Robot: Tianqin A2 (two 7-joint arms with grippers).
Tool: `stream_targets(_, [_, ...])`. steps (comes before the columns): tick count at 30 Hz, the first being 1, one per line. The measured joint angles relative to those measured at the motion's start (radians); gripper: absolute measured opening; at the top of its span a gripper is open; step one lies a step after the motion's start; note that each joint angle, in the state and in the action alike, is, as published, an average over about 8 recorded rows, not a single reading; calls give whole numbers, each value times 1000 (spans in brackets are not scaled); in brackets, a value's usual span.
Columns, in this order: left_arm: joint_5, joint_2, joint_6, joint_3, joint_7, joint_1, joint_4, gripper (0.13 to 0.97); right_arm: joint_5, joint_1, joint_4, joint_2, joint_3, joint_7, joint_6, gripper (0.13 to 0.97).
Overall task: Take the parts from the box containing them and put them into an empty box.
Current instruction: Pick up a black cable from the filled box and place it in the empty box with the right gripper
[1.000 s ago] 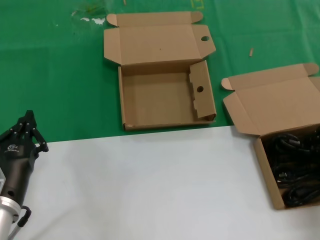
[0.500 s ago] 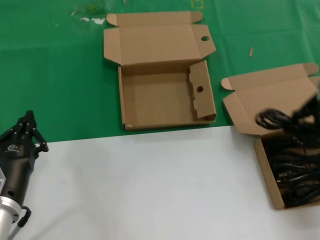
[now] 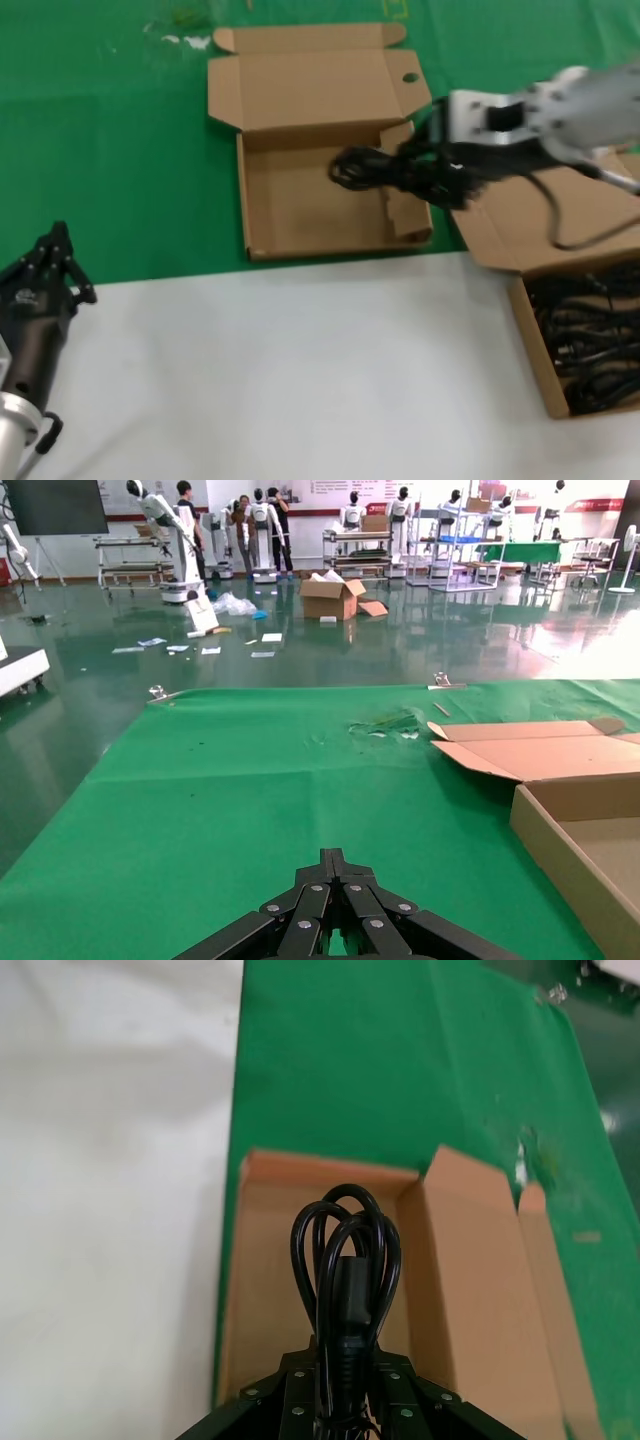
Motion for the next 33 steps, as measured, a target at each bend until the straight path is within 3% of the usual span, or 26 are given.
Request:
stream_targets(9, [0, 0, 0, 0, 0, 0, 0, 140, -79, 99, -365, -263, -93, -175, 190, 212])
stream_targets(18, [0, 0, 0, 0, 0, 0, 0, 140, -93, 182, -700, -429, -128, -339, 353, 217])
stream_targets(27, [0, 0, 0, 0, 0, 0, 0, 140, -89, 218, -833, -481, -139, -405, 414, 260])
stream_targets(33, [0, 0, 0, 0, 0, 0, 0, 140, -90, 204, -784, -451, -134, -383, 411, 336])
